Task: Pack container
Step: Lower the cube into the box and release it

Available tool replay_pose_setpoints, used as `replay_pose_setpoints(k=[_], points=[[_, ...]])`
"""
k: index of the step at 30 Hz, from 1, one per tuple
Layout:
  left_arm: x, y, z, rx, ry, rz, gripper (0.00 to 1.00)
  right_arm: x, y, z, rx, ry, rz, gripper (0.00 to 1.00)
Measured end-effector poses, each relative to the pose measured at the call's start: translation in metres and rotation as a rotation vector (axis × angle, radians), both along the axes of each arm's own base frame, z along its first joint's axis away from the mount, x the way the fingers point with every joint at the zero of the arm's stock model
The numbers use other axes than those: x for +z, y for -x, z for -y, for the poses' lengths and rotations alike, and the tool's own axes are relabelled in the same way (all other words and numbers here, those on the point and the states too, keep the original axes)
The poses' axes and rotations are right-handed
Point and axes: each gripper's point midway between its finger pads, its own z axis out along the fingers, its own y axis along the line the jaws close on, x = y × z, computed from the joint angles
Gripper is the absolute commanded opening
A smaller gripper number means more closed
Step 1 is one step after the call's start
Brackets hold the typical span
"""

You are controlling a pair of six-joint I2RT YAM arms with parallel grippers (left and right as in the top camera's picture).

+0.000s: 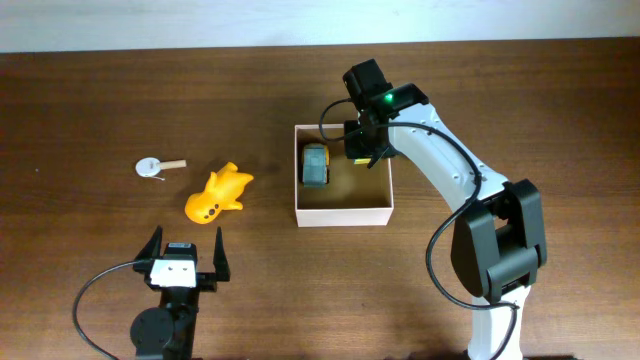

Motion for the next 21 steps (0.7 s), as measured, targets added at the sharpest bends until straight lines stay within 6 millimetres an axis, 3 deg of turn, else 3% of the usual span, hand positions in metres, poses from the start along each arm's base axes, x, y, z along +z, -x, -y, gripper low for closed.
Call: replay_pose_setpoints(k=[8, 15, 21], points=[[0.0, 0.0, 0.0, 0.0, 0.0, 0.0, 0.99, -0.002, -0.002, 0.002, -0.015, 0.01, 0.005, 0.63], [0.0, 0.0, 0.0, 0.0, 0.0, 0.0, 0.99, -0.002, -0.002, 0.002, -0.012, 0.012, 0.006, 0.63], [0.0, 0.0, 0.0, 0.0, 0.0, 0.0, 0.99, 0.0, -0.003, -0.009, 0.028, -0.036, 0.008, 0.52]])
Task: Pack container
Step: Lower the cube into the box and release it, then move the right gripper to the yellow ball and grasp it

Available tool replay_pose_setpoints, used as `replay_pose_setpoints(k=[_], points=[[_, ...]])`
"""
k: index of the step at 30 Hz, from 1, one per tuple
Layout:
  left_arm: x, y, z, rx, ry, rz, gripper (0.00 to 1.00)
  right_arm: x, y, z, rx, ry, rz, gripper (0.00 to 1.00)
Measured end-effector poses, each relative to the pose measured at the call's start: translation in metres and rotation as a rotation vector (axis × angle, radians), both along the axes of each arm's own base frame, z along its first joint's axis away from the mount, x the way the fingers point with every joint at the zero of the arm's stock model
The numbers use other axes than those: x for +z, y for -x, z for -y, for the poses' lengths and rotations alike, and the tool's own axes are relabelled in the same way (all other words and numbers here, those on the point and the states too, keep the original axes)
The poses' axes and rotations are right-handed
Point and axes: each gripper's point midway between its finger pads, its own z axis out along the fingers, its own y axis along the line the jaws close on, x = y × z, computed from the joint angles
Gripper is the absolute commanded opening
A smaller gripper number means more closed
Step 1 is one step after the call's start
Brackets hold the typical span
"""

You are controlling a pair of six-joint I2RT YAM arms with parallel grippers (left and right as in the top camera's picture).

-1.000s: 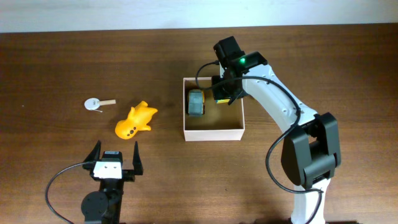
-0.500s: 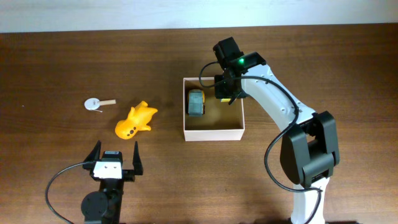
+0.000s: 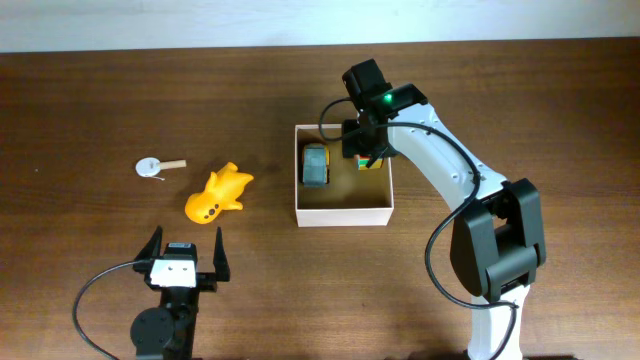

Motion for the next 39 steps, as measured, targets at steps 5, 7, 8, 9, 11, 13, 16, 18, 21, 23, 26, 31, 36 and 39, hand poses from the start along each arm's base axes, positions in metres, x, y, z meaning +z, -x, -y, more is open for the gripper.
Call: replay_pose_setpoints(k=[5, 7, 8, 9, 11, 13, 16, 18, 21, 23, 26, 31, 36, 39], points=[[0.0, 0.0, 0.0, 0.0, 0.0, 0.0, 0.99, 0.003, 0.003, -0.021, 0.095, -0.085, -0.007, 0.36], [0.0, 0.0, 0.0, 0.0, 0.0, 0.0, 0.99, 0.003, 0.007, -0.029, 0.13, -0.101, -0.012, 0.36], [0.0, 0.0, 0.0, 0.0, 0.0, 0.0, 0.99, 0.003, 0.009, -0.033, 0.145, -0.108, -0.015, 0.36], [0.0, 0.0, 0.0, 0.0, 0.0, 0.0, 0.99, 0.004, 0.011, -0.036, 0.157, -0.114, -0.016, 0.36], [0.0, 0.0, 0.0, 0.0, 0.0, 0.0, 0.99, 0.004, 0.014, -0.04, 0.177, -0.123, -0.023, 0.36], [0.0, 0.0, 0.0, 0.0, 0.0, 0.0, 0.99, 0.005, 0.019, -0.041, 0.187, -0.125, -0.039, 0.44], [0.0, 0.0, 0.0, 0.0, 0.0, 0.0, 0.99, 0.028, 0.025, -0.033, 0.182, -0.103, -0.026, 0.48], [0.0, 0.0, 0.0, 0.0, 0.0, 0.0, 0.99, 0.053, 0.026, -0.021, 0.164, -0.074, 0.004, 0.48], [0.0, 0.0, 0.0, 0.0, 0.0, 0.0, 0.99, 0.094, 0.023, 0.002, 0.119, -0.043, 0.078, 0.49], [0.0, 0.0, 0.0, 0.0, 0.0, 0.0, 0.99, 0.121, 0.018, 0.026, 0.067, -0.03, 0.134, 0.49], [0.0, 0.0, 0.0, 0.0, 0.0, 0.0, 0.99, 0.135, 0.014, 0.062, -0.007, -0.008, 0.157, 0.57], [0.0, 0.0, 0.0, 0.0, 0.0, 0.0, 0.99, 0.122, 0.004, 0.112, -0.121, 0.028, 0.117, 0.62], [0.0, 0.0, 0.0, 0.0, 0.0, 0.0, 0.99, 0.106, -0.004, 0.13, -0.162, 0.043, 0.086, 0.64], [0.0, 0.0, 0.0, 0.0, 0.0, 0.0, 0.99, 0.096, -0.012, 0.131, -0.164, 0.045, 0.083, 0.65]])
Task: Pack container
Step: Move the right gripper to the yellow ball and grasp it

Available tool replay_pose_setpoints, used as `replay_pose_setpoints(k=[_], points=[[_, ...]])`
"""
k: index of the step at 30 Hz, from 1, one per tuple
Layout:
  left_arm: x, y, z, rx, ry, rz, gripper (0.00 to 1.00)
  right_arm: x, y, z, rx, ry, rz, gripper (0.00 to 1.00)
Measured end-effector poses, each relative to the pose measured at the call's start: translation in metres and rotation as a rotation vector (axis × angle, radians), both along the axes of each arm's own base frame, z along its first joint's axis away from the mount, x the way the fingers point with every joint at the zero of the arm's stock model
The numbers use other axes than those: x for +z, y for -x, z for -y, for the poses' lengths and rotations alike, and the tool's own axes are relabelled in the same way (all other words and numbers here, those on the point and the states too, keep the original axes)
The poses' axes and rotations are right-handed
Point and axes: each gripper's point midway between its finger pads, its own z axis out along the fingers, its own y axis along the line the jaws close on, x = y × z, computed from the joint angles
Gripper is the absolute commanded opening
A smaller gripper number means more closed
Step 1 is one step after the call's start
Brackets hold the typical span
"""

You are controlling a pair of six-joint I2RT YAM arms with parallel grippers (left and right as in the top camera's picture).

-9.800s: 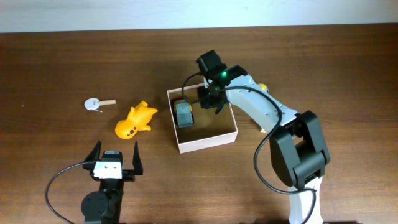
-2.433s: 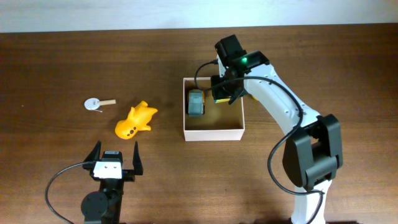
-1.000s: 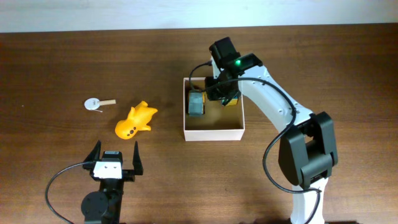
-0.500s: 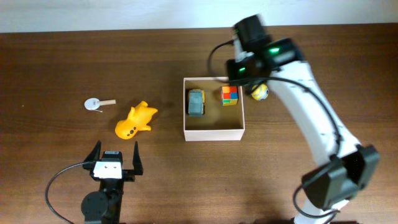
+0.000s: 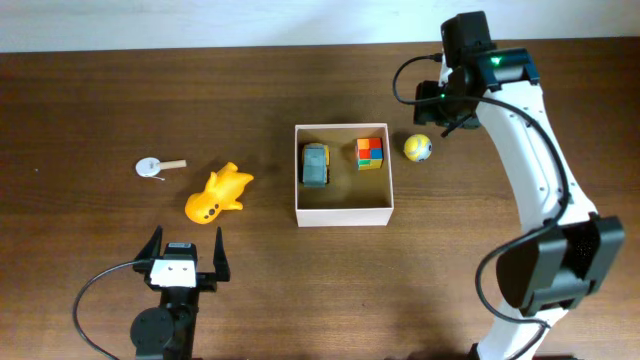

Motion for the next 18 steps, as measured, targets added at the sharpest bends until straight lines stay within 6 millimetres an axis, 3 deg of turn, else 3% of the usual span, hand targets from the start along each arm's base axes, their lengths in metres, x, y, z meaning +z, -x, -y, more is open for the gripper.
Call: replay_pose_setpoints(k=[8, 13, 18], points=[[0.0, 0.0, 0.0, 0.0, 0.0, 0.0, 0.99, -0.046, -0.016, -0.002, 0.008, 0.012, -0.062, 0.75], [0.0, 0.0, 0.0, 0.0, 0.0, 0.0, 0.99, -0.081, -0.018, 0.0, 0.007, 0.022, -0.133, 0.75], [0.0, 0.0, 0.0, 0.0, 0.0, 0.0, 0.99, -0.099, -0.018, 0.004, -0.002, 0.026, -0.17, 0.75]])
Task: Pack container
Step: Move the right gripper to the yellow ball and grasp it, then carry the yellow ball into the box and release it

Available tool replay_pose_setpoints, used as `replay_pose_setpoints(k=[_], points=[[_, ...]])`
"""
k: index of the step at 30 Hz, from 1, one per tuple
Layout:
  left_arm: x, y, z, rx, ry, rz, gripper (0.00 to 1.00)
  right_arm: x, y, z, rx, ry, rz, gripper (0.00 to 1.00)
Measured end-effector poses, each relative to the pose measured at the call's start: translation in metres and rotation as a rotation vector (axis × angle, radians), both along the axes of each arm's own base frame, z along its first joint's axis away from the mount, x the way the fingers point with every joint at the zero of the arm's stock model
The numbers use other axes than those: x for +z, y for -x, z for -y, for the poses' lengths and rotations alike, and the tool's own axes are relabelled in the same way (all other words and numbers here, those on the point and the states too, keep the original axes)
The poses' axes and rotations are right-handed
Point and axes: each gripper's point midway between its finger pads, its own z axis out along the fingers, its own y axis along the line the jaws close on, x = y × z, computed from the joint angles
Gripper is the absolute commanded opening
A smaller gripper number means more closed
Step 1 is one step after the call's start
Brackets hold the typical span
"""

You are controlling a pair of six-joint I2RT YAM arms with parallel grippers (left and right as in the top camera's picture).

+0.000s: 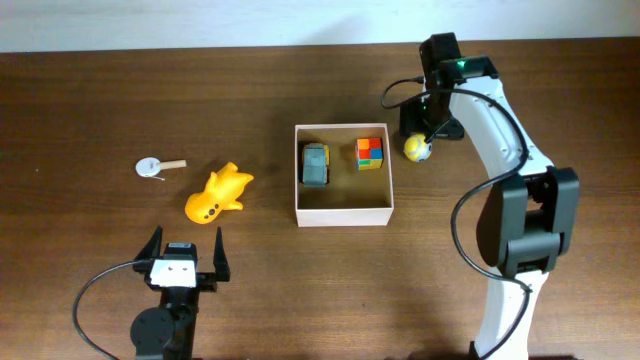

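The white box (343,216) stands mid-table. Inside it lie a grey-green toy car (315,163) on the left and a multicoloured cube (369,153) at the back right. A yellow ball (419,150) rests on the table just outside the box's right wall. My right gripper (420,133) hangs right over the ball's far side, partly covering it; its fingers look spread, so it is open. My left gripper (186,246) sits at the table's front edge, open and holding nothing.
A yellow soft toy animal (218,193) lies left of the box. Further left is a small white disc with a wooden stub (155,165). The right arm reaches in from the front right along the table's right side.
My right gripper has moved left and toward the box from behind and right of the ball; it now stands directly over the ball. The ball, cube, car and left arm have not moved.
My right gripper was low in the box's back right corner, hiding what it held. Then the coloured cube showed beneath it there. Later the cube lay free in the box and the gripper was outside, past the ball. Now it hovers on the ball.
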Motion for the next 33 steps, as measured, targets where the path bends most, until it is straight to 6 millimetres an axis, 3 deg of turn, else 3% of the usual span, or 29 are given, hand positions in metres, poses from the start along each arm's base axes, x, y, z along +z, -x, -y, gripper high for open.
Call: replay_pose_setpoints(k=[17, 24, 33], points=[[0.0, 0.0, 0.0, 0.0, 0.0, 0.0, 0.99, -0.062, 0.004, 0.004, -0.006, 0.02, -0.117, 0.75], [0.0, 0.0, 0.0, 0.0, 0.0, 0.0, 0.99, -0.065, 0.004, 0.004, -0.004, 0.022, -0.122, 0.54], [0.0, 0.0, 0.0, 0.0, 0.0, 0.0, 0.99, -0.065, 0.004, 0.004, -0.003, 0.022, -0.122, 0.47]])
